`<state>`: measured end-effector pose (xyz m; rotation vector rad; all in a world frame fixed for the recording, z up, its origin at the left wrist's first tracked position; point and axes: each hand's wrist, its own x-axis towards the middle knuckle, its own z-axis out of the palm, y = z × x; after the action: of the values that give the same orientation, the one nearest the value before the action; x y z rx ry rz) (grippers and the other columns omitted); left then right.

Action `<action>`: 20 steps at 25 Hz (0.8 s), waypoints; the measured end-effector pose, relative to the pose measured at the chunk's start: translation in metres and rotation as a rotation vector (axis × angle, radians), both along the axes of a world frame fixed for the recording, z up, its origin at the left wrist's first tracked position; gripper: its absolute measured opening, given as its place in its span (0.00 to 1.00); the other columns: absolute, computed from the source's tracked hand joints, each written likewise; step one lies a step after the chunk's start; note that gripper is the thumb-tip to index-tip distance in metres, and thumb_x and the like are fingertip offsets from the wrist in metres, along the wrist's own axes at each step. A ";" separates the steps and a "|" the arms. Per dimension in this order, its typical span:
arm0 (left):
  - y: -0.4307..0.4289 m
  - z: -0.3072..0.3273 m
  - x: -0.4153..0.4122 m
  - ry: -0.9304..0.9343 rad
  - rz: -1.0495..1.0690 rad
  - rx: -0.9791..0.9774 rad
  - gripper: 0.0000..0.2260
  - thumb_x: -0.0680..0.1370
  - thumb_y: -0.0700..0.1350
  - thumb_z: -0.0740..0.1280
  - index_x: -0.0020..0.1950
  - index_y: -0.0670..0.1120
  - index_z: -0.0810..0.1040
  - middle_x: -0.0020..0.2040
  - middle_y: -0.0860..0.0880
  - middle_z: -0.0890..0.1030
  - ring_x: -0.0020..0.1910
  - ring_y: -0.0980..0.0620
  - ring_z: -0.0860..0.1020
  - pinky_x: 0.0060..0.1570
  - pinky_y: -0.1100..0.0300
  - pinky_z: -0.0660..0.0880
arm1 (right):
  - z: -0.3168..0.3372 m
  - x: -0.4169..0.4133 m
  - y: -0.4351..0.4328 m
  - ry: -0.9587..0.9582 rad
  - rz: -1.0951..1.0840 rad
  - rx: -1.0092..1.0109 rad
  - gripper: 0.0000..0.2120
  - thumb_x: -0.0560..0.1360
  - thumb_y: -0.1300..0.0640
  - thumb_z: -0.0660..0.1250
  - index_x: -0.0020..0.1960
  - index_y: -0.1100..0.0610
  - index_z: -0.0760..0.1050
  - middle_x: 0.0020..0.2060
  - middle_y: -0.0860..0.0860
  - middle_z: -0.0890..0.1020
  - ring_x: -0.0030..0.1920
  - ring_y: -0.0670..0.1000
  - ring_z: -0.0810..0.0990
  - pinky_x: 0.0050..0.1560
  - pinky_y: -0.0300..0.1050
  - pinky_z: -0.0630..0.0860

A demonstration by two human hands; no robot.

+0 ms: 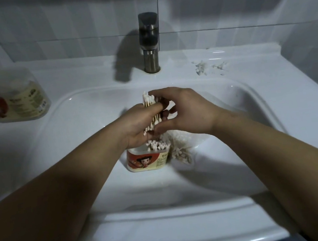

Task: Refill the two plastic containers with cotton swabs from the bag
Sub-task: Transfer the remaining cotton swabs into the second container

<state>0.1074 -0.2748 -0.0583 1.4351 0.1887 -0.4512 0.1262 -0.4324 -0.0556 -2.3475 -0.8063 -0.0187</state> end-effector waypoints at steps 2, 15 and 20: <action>0.000 -0.001 0.000 0.008 0.013 0.013 0.09 0.82 0.44 0.66 0.43 0.45 0.77 0.33 0.49 0.77 0.27 0.55 0.76 0.30 0.61 0.75 | 0.004 0.000 -0.005 0.047 -0.008 -0.013 0.41 0.65 0.45 0.81 0.75 0.49 0.70 0.62 0.44 0.79 0.59 0.43 0.78 0.58 0.39 0.77; 0.002 -0.006 0.003 -0.007 0.072 0.093 0.11 0.81 0.54 0.69 0.45 0.48 0.73 0.31 0.52 0.74 0.29 0.55 0.73 0.30 0.62 0.73 | -0.012 0.010 -0.018 0.362 -0.073 -0.672 0.14 0.69 0.67 0.64 0.50 0.59 0.83 0.43 0.54 0.85 0.44 0.53 0.82 0.41 0.44 0.78; 0.003 -0.006 0.003 -0.024 0.056 0.096 0.11 0.81 0.54 0.69 0.45 0.49 0.74 0.32 0.52 0.74 0.30 0.55 0.73 0.31 0.62 0.74 | -0.027 0.008 -0.004 0.314 0.063 -0.823 0.07 0.73 0.62 0.63 0.36 0.58 0.76 0.34 0.54 0.79 0.38 0.55 0.79 0.37 0.45 0.75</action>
<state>0.1109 -0.2713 -0.0638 1.5248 0.2331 -0.3828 0.1338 -0.4366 -0.0824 -2.9519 -0.8224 0.8311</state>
